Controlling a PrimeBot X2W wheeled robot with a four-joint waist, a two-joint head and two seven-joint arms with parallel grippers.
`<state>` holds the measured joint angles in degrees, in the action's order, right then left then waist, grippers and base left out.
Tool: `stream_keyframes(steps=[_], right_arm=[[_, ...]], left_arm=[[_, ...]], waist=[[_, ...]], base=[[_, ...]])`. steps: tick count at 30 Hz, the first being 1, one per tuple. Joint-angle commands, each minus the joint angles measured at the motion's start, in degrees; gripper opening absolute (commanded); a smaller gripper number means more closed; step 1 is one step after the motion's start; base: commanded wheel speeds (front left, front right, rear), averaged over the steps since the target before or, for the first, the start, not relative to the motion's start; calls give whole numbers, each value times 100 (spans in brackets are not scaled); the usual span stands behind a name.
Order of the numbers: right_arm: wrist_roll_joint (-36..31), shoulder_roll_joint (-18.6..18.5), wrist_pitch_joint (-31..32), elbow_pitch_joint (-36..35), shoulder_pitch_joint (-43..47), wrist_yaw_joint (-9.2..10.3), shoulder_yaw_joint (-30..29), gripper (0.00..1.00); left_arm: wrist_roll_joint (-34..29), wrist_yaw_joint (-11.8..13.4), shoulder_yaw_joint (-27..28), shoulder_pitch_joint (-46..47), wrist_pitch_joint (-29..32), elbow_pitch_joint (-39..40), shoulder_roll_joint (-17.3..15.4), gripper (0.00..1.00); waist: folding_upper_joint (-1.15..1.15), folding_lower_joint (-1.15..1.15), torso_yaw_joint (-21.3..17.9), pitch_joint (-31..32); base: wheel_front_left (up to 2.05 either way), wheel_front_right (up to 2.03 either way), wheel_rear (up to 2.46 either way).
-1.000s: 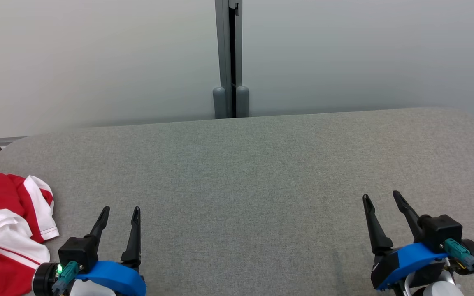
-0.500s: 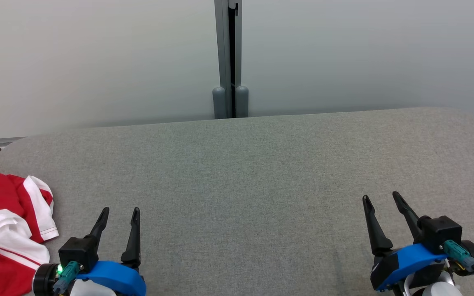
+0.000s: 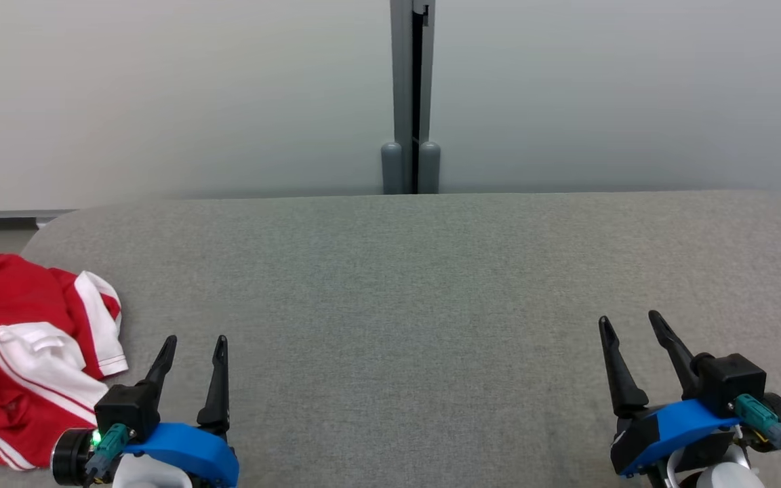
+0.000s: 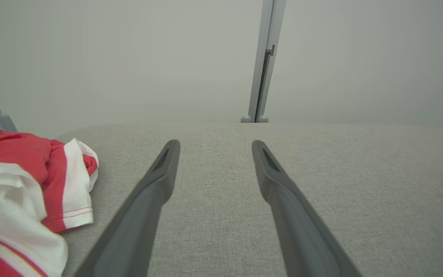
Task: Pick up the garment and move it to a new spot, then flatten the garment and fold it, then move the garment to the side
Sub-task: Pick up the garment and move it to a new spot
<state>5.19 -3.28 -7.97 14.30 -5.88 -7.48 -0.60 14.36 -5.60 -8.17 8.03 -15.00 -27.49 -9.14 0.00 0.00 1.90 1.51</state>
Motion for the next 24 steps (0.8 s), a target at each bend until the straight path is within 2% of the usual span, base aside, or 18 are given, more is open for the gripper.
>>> stream_keyframes(steps=[1,15,24], right_arm=[[10,6,-10,-37,-14,-2,6,100],[164,23,62,-290,-69,-2,183,100],[190,28,122,-413,-81,-2,295,100]], left_arm=[[19,27,12,71,-26,-3,-17,100],[66,181,244,91,-21,158,-93,100],[106,208,407,26,-22,286,-56,100]], waist=[[0,0,124,-55],[0,0,1551,-160],[0,0,2153,-237]], base=[[0,0,0],[0,0,0],[0,0,0]])
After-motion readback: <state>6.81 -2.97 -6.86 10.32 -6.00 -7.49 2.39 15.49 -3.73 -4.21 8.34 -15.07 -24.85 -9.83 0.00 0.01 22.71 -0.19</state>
